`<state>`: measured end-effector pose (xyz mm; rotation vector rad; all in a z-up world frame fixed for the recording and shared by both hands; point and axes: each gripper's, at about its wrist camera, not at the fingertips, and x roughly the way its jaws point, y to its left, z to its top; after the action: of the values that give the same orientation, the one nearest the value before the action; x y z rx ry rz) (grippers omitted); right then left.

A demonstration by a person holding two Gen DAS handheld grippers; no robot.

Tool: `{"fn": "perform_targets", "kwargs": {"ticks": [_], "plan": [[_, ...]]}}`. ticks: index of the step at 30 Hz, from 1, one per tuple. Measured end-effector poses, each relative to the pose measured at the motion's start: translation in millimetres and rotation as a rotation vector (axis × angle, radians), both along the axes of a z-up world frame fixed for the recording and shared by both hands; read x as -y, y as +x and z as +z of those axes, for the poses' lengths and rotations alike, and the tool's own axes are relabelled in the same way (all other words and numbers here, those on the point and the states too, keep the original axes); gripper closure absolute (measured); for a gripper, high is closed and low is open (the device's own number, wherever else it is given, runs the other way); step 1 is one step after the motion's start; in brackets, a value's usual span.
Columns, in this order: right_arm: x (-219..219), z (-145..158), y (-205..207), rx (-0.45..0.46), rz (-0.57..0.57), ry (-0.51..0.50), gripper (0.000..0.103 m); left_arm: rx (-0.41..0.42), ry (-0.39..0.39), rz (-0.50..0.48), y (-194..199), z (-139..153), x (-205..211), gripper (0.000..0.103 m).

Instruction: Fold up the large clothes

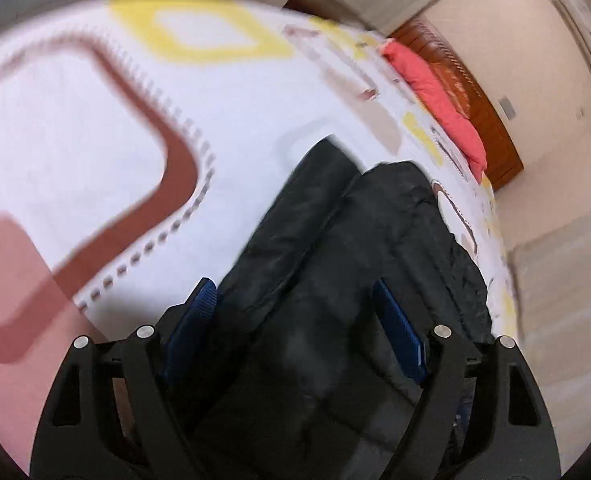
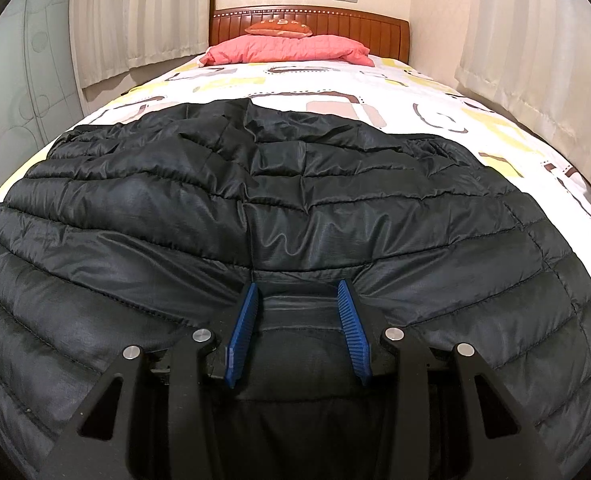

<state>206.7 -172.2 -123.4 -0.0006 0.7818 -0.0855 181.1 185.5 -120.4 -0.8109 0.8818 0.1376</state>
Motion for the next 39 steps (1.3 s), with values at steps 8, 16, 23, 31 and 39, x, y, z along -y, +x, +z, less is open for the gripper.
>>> {"fn": "perform_targets", "kwargs": {"ticks": [8,16,23,31,39], "plan": [[-1.2,0.7,-1.4,0.002,0.001,0.007,0.061,0.038,-0.005,-0.096,-1.0,-11.9,2.5,0.019],[-3.0,0.9,-0.7,0.006,0.003,0.013,0.061,0.072,-0.146,-0.095,-5.6,-24.4,-17.1,0.017],[-1.7,1.6,-0.8,0.006,0.002,0.010,0.061,0.064,-0.181,-0.158,-0.2,-25.6,16.0,0.024],[-3.2,2.0,-0.6,0.006,0.004,0.012,0.060,0.062,-0.209,-0.105,-5.6,-31.5,10.7,0.058],[48.8,31.6,-25.8,0.028,-0.071,0.125,0.050,0.069,-0.193,-0.097,-3.6,-22.1,11.7,0.066]]}}
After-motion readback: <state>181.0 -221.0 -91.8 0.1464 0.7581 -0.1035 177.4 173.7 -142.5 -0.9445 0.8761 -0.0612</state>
